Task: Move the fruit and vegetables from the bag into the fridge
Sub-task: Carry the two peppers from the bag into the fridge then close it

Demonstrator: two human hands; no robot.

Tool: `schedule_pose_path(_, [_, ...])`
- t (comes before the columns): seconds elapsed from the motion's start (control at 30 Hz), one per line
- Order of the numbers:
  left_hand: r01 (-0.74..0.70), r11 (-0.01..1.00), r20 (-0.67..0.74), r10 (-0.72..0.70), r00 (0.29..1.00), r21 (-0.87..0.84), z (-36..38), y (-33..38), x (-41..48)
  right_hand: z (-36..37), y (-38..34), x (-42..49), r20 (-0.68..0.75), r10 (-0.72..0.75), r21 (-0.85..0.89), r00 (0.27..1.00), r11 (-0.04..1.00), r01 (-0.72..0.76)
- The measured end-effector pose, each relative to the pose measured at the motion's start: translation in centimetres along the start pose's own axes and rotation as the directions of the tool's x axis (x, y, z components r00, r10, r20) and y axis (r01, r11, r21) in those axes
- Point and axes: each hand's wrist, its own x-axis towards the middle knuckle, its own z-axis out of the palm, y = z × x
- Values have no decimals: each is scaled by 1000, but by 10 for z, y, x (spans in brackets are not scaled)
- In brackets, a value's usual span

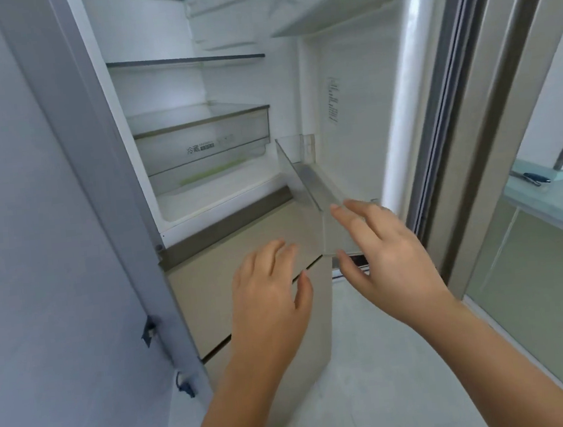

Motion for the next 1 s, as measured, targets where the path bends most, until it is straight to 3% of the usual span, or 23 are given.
schedule_pose_path(0.13, [-29, 985, 14, 27, 1000, 171, -4, -6, 1, 24, 6, 20, 25, 31, -88, 999, 996, -29])
schedule_pose_path(0.33, [-39, 974, 77, 23, 997, 222, 2, 1, 5, 48, 20, 26, 14, 53, -240, 999, 969, -48])
schedule_pose_path(0.47, [-57, 977, 104, 36, 994, 205, 12, 8, 6, 47, 39, 20, -74, 3, -257, 997, 966, -22])
schedule_pose_path(0.6, [-75, 981, 110, 55, 992, 179, 26, 18, 7, 37, 59, 13, -74, 27, -275, 997, 960, -46])
schedule_pose_path(0.83, [-131, 987, 147, 116, 982, 91, 62, 45, 10, 3, 103, -4, -20, 177, -304, 984, 937, -174])
schedule_pose_path(1.0, [-201, 978, 137, 193, 971, 46, 99, 64, 29, -10, 150, -13, -66, 292, -262, 954, 918, -299])
